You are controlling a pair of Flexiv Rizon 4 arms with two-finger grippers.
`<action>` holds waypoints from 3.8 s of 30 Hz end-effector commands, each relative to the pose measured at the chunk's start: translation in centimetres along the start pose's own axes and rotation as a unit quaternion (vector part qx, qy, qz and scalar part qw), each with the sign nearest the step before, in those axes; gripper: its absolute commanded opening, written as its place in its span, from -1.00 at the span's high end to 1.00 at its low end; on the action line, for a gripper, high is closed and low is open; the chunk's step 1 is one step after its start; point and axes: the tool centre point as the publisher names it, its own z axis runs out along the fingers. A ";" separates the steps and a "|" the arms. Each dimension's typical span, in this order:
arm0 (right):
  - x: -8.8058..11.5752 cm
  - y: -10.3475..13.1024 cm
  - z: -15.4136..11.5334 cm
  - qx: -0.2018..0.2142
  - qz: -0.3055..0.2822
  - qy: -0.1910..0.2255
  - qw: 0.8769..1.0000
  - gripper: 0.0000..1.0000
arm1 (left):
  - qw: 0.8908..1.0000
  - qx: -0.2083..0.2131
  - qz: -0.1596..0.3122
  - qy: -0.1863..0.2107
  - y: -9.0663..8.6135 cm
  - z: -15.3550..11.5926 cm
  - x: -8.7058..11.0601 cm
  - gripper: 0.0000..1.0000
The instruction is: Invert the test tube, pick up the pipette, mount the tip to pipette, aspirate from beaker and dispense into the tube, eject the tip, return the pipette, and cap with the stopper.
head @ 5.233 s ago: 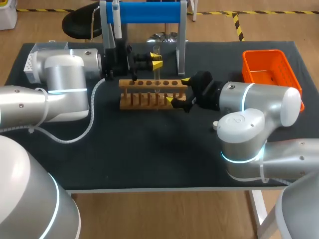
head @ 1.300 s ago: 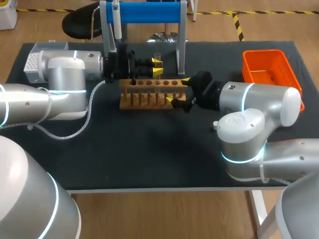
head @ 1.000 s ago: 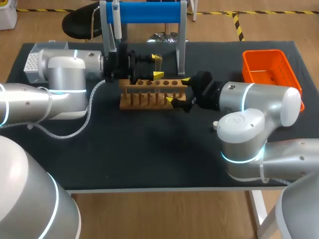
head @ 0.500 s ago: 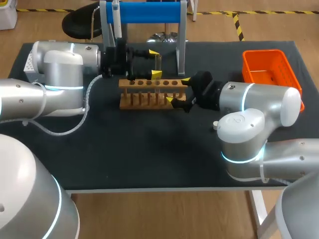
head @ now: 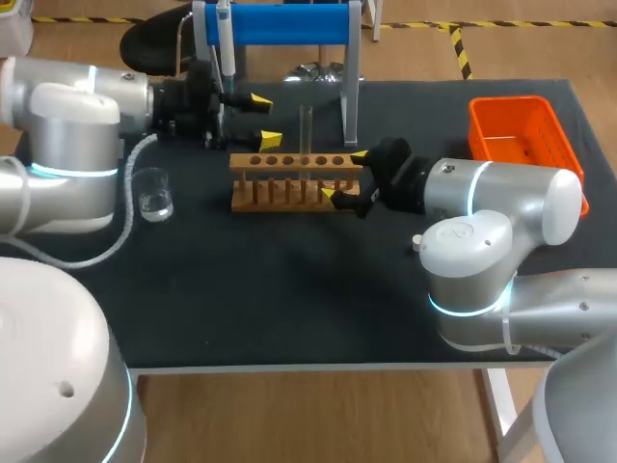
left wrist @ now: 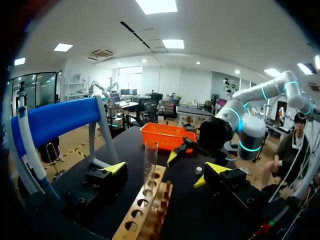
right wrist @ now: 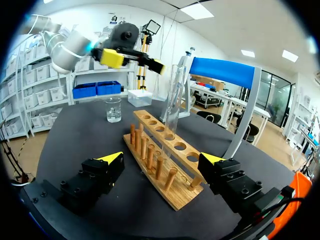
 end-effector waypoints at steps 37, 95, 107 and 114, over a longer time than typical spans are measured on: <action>0.0 -0.1 -0.1 -0.001 0.000 0.001 1.000 -1.00 | 0.879 -0.048 -0.168 -0.443 10.0 -24.4 -5.7 -1.00; 0.0 -0.1 -0.1 -0.001 0.000 0.001 1.000 -1.00 | 0.813 -0.108 -0.201 -0.536 13.8 -27.8 -18.7 -1.00; 0.0 -0.1 -0.1 -0.001 0.000 0.001 1.000 -1.00 | 0.818 -0.122 -0.171 -0.536 13.9 -27.1 -20.8 -1.00; 0.0 -0.1 -0.1 -0.001 0.000 0.001 1.000 -1.00 | 0.814 -0.112 -0.170 -0.545 14.9 -26.8 -21.8 -1.00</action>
